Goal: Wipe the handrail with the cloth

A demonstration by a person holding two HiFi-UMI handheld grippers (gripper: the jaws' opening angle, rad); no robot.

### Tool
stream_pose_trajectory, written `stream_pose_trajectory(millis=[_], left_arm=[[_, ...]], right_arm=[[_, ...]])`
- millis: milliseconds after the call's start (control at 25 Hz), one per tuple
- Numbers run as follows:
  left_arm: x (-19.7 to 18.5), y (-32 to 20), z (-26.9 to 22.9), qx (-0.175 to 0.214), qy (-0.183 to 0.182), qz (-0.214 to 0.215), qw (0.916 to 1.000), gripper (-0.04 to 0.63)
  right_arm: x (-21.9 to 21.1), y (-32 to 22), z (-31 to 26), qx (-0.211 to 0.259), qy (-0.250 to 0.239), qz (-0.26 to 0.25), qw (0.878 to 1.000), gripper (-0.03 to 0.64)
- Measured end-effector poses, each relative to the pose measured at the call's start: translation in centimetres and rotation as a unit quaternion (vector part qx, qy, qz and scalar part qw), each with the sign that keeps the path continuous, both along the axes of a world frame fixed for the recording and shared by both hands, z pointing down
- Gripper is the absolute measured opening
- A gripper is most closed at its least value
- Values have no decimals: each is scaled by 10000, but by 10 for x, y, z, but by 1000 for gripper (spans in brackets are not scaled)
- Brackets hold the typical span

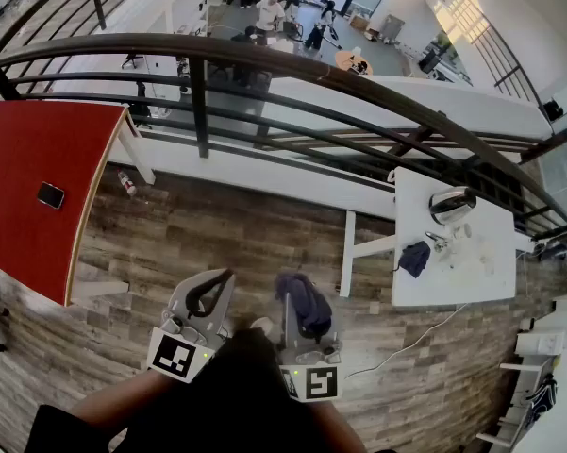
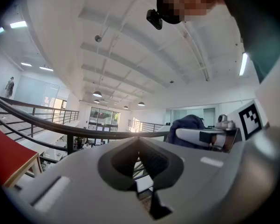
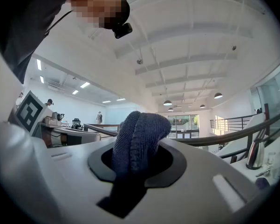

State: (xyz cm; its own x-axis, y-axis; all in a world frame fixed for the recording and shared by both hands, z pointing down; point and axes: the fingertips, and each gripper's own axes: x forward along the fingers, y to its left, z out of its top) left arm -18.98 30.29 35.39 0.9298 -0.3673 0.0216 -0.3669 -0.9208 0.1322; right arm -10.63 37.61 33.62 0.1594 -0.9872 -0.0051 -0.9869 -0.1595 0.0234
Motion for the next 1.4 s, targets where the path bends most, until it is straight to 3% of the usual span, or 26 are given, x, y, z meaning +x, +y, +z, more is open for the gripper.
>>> stream_pose_trajectory(millis=[560,720,920,1160,1400], left_arm=[[17,16,7,-81,-131,-432,9989,-2],[23,19,-3,219,106,-627,9977,-2],[23,23,13,-231,-297,-975,9945,-2],[47,40,24,-97,-465,-1055,9933,-2],[76,47,31,-86,-627,-908,9939,-2]], right_arm=[[43,25,12,-85,-373,-34,9993,107],[56,37,12,-44,-475,-86,9988,107],[79,53,15,-35,-535,-109,9985,107],[111,73,22,27,-418,-31,9991,107],[145,87,10,386,-431,240,9980,107]])
